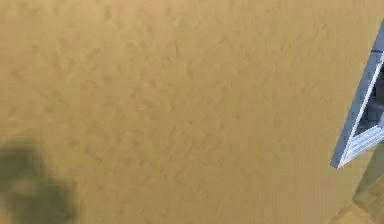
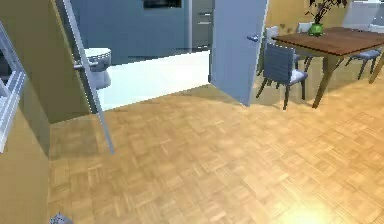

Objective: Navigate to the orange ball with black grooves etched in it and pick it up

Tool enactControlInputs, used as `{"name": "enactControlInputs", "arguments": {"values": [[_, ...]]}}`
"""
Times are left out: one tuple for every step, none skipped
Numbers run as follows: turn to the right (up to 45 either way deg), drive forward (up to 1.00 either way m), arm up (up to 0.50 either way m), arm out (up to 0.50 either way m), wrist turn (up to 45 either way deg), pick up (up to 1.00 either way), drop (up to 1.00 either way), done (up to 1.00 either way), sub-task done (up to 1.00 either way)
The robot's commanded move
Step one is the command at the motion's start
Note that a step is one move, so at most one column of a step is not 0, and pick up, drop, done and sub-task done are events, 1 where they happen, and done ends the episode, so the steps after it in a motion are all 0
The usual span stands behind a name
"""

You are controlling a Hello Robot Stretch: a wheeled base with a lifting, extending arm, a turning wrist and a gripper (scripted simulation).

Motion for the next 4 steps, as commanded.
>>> {"name": "enactControlInputs", "arguments": {"values": [[45.0,0.00,0.00,0.00,0.0,0.00,0.00,0.00,0.00],[45.0,0.00,0.00,0.00,0.0,0.00,0.00,0.00,0.00],[45.0,0.00,0.00,0.00,0.0,0.00,0.00,0.00,0.00],[12.0,0.00,0.00,0.00,0.0,0.00,0.00,0.00,0.00]]}}
